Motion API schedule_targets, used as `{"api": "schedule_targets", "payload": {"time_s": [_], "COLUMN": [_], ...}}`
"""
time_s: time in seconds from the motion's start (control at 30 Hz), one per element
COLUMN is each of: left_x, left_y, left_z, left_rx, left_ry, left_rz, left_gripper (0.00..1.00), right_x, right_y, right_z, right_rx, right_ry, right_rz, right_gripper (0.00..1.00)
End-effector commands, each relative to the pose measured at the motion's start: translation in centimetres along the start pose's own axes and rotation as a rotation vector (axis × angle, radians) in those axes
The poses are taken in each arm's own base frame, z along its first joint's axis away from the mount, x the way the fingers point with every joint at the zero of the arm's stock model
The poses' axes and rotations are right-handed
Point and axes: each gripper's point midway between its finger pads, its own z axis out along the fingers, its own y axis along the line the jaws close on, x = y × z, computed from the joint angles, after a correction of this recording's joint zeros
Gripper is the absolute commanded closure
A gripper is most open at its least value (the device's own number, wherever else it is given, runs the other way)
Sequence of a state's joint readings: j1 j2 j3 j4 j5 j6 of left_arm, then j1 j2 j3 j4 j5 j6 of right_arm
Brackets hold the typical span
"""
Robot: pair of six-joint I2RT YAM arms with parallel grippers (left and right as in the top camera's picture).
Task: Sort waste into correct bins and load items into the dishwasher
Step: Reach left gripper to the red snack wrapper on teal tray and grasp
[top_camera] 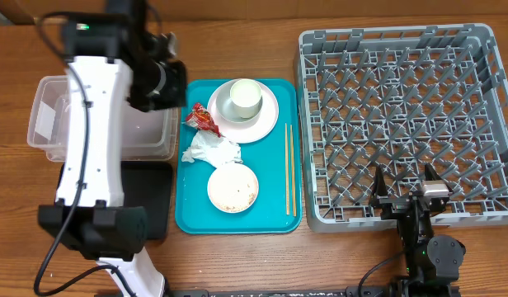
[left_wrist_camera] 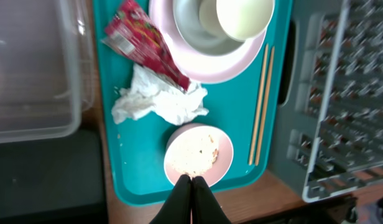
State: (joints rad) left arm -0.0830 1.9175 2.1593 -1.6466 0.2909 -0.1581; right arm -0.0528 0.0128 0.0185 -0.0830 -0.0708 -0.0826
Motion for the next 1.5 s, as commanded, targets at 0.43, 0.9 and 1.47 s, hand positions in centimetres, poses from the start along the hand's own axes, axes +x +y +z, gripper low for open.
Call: {"api": "schedule_targets", "payload": {"time_s": [0.43,0.9,1.47], "left_x": [1.3,-1.4,-0.6], "left_y": [-0.5,2.4,1.9], "left_z": [9.5,9.4,14.0], "left_rx": [-0.053,-0.243,-0.209], "left_ry": [0.096,-0.085,0.054], "left_rz": [-0.131,-0.409,-0.447], "left_gripper": [0.61,0.49,0.58], "right_x": [0.2,0.2,0.2], "right_y": [-0.4,-0.4,-0.4], "right_z": [0.0,0.0,0.0], "right_rx": [0.018,0.018,0.018], "right_ry": [-0.004,-0.004,-0.004], "right_rz": [-0.004,-0.004,-0.004], "right_gripper": [0.00,0.00,0.00]}}
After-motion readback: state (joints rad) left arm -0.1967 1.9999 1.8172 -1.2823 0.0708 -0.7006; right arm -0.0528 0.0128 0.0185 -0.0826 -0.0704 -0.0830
